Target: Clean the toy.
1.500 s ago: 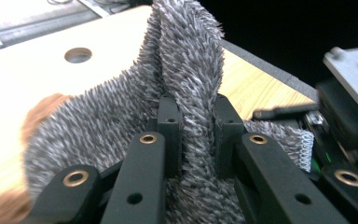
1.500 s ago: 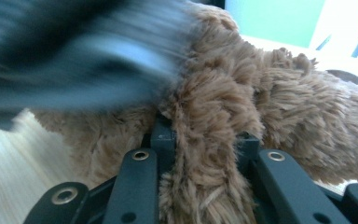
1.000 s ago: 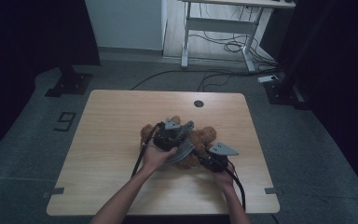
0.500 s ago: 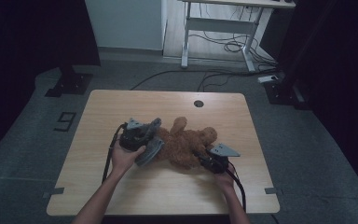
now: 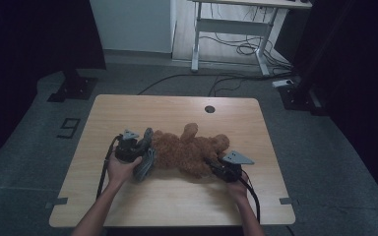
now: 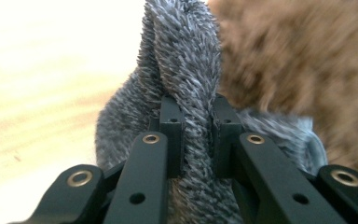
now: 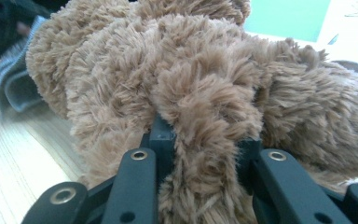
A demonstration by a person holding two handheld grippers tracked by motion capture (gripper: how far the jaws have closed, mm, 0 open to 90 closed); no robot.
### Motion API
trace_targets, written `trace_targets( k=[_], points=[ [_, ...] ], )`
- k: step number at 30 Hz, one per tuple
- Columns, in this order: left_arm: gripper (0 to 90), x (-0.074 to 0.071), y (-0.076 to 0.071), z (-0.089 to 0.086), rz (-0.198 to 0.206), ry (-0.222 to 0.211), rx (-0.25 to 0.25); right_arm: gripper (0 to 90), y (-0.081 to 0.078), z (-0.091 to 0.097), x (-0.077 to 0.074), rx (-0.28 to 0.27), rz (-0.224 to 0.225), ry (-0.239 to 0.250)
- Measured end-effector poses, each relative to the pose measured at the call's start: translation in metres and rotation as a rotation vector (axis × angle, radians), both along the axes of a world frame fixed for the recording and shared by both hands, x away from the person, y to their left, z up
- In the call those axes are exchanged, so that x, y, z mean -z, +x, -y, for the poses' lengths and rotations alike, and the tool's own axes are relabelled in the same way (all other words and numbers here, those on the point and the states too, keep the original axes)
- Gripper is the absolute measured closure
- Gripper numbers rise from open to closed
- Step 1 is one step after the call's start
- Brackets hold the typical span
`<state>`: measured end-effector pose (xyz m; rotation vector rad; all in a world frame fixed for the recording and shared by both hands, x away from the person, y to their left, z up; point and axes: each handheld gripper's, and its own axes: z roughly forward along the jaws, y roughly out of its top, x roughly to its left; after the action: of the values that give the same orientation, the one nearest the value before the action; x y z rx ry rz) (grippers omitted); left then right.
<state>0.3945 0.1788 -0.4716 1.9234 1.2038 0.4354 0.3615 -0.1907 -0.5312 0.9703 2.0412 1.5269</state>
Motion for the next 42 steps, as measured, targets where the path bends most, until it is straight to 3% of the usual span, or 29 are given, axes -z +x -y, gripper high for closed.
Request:
trace_targets(
  k=[3,7,12,14,19,22,26,31,32,33,34,37,42],
  points=[
    [78.4,-0.027,-0.008,0.012,0.065,-0.030,0.034,68.9,0.000,0.000,0.000,-0.002,-0.002,0.004],
    [78.4,-0.042,-0.015,0.041,0.104,-0.034,0.092,68.9,0.001,0.001,0.000,-0.006,-0.010,0.013],
    [78.4,-0.046,-0.019,0.101,0.140,0.007,0.198,68.9,0.001,0.001,0.000,-0.005,-0.012,0.015],
    [78.4,-0.046,-0.019,0.130,0.179,0.064,0.242,68.9,0.002,0.001,-0.001,-0.006,-0.012,0.016],
    [78.3,-0.039,-0.009,0.197,0.152,0.128,0.322,68.8,0.002,0.002,-0.001,-0.008,-0.016,0.017],
    [78.2,-0.025,-0.001,0.215,0.111,0.189,0.307,68.8,0.001,0.001,0.000,-0.003,-0.014,0.017],
    [78.4,-0.019,0.001,0.212,0.115,0.188,0.284,68.7,0.003,0.002,0.002,0.003,-0.029,0.024],
    [78.4,-0.024,0.002,0.188,0.122,0.211,0.232,68.7,0.003,0.001,0.001,0.003,-0.024,0.018],
    [78.4,-0.025,0.002,0.183,0.131,0.233,0.214,68.7,0.003,0.001,0.001,0.003,-0.025,0.020],
    [78.4,-0.024,0.002,0.177,0.154,0.286,0.197,68.7,0.003,0.001,0.001,0.002,-0.027,0.019],
    [78.5,-0.024,0.001,0.172,0.156,0.301,0.189,68.7,0.003,0.002,0.001,0.000,-0.027,0.019],
    [78.5,-0.024,0.002,0.154,0.140,0.273,0.169,68.6,0.003,0.002,0.001,0.000,-0.027,0.021],
    [78.5,-0.027,0.003,0.109,0.127,0.232,0.110,68.6,0.003,0.002,0.001,0.004,-0.028,0.024]
  ],
)
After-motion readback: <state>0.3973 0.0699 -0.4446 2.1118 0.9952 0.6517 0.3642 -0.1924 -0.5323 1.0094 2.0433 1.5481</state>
